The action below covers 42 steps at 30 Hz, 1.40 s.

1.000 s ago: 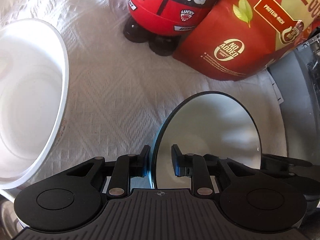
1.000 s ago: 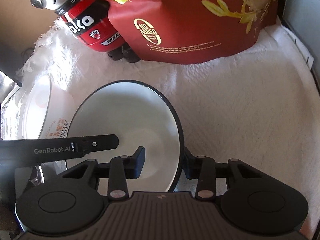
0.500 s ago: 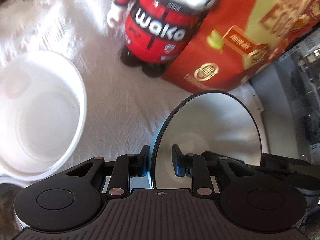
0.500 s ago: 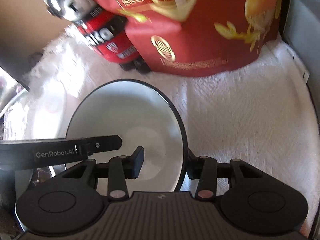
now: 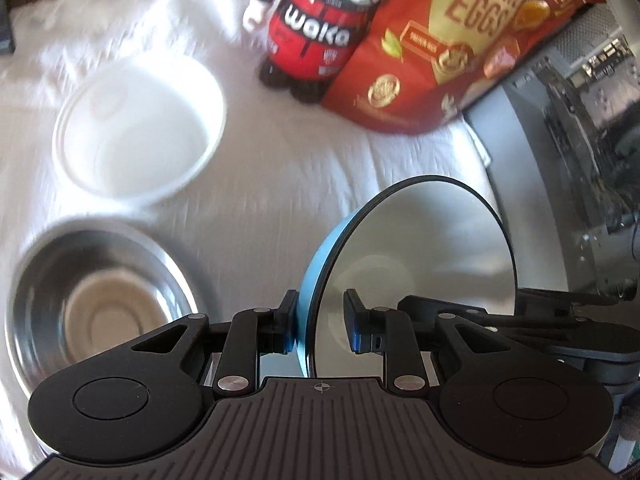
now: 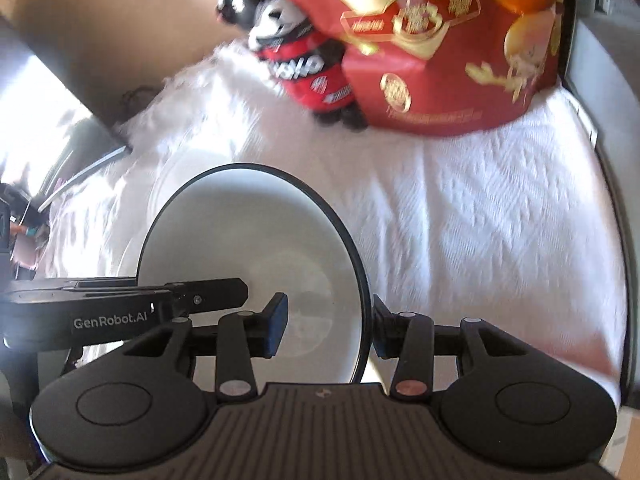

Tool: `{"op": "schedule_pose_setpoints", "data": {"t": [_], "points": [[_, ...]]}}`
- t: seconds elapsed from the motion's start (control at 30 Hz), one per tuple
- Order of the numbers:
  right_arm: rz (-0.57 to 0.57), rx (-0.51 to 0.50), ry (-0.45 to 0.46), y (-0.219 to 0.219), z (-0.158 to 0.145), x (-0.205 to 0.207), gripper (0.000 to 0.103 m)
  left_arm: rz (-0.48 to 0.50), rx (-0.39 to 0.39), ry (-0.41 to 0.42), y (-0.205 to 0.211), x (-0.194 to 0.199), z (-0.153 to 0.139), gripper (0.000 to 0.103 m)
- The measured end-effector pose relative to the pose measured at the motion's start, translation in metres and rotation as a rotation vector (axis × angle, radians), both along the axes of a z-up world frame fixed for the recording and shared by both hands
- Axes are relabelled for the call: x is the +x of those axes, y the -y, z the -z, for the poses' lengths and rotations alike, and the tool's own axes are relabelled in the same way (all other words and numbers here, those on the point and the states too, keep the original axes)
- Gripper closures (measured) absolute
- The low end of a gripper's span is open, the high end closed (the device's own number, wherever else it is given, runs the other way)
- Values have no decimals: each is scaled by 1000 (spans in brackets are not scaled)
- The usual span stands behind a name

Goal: Organize plates and bowls

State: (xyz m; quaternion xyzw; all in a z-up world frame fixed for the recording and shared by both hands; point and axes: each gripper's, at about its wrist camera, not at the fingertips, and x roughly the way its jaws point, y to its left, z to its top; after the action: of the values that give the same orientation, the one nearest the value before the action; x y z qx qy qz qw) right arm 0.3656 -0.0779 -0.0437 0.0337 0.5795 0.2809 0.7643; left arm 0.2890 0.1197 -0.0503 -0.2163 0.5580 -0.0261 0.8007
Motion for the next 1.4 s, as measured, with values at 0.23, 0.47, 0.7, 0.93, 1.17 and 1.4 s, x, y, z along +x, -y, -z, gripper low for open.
{"op": "schedule_pose_setpoints", "data": {"t": [0.23, 0.47, 0.7, 0.93, 1.17, 1.4], "points": [[-26, -31, -22, 6, 18, -40, 60, 38, -5, -40, 8, -34, 21, 77], [-18, -69, -26, 6, 39, -52, 60, 36, 57, -59, 10, -42, 37, 77], [7, -42, -40, 13, 48, -49, 59, 20, 51, -43, 6, -45, 36, 78], [13, -38, -34, 13, 49, -48, 60, -1, 38, -39, 0, -47, 30, 78], [20, -27, -28, 14, 48, -44, 60, -2, 34, -50, -4, -43, 29, 78], [18, -46, 1, 11, 43, -47, 60, 8, 61, -46, 1, -45, 26, 80]]}}
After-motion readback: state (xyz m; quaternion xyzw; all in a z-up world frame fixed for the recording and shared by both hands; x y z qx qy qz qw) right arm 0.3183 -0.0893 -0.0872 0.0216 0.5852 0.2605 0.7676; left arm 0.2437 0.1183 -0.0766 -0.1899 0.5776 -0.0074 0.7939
